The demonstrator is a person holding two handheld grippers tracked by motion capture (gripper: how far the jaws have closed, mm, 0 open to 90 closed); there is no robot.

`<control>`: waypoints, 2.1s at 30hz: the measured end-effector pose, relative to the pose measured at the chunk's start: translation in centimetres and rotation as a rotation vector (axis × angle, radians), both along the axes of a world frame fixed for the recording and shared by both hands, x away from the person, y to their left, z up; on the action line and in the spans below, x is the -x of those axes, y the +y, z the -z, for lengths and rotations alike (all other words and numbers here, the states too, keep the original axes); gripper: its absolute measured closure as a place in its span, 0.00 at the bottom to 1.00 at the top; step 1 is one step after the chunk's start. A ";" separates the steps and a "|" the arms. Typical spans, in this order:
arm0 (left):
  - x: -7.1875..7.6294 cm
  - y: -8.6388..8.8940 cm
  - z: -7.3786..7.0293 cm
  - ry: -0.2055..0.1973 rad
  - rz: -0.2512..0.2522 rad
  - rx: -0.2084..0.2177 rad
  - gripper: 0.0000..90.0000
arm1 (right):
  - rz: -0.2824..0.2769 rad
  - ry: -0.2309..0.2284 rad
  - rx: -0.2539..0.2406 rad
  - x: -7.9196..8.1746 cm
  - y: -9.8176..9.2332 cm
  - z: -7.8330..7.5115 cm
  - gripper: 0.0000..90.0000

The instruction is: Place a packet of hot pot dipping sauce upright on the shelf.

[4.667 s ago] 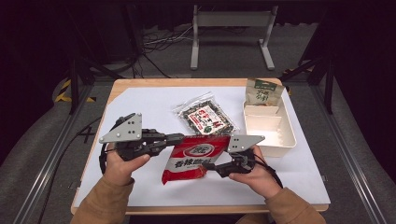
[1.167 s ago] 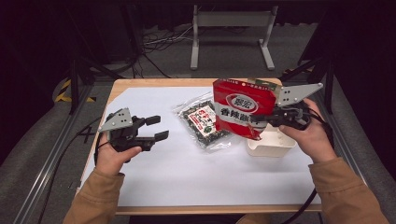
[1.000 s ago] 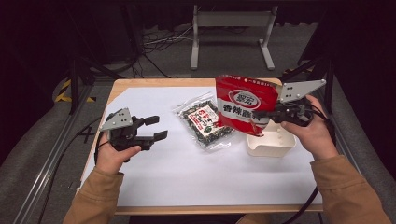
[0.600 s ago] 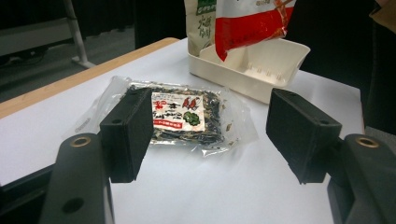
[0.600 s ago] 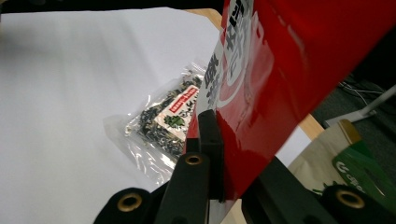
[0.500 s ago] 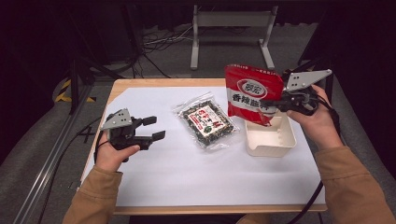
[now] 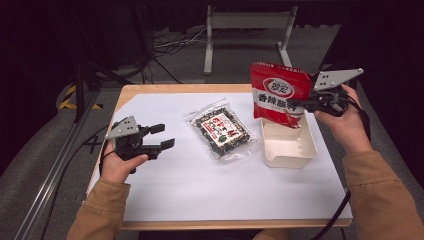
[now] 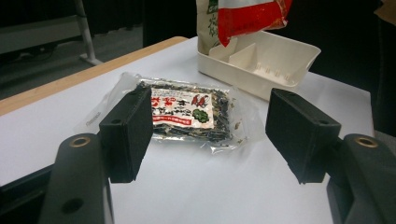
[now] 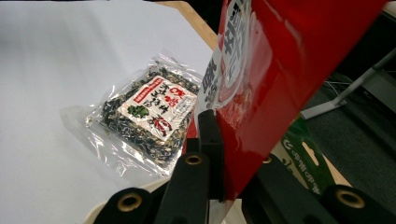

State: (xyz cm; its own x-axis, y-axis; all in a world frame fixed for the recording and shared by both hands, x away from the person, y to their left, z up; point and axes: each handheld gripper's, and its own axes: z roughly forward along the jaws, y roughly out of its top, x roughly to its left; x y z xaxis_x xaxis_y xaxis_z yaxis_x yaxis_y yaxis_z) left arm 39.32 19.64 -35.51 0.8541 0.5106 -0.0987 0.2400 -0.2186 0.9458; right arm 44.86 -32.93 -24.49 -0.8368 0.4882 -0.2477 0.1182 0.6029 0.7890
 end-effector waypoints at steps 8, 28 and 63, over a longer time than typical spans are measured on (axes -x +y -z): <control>0.0 0.2 0.0 -0.006 -0.017 0.010 0.37 | 0.031 0.007 -0.005 -0.7 -1.1 0.2 0.99; -0.2 0.2 0.3 0.007 -0.015 -0.002 0.37 | 0.073 0.049 0.009 -3.4 -2.3 2.9 0.99; -0.2 -0.2 0.5 0.016 -0.003 0.000 0.37 | 0.141 0.059 0.004 -4.9 -2.4 6.9 0.96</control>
State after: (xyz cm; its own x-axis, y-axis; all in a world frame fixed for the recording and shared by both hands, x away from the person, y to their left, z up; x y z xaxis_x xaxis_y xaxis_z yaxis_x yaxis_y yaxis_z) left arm 39.49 19.45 -35.98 0.8510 0.5131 -0.1120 0.2555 -0.2180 0.9419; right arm 49.80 -35.29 -31.35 -0.7734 0.6008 -0.2022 0.2482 0.5805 0.7755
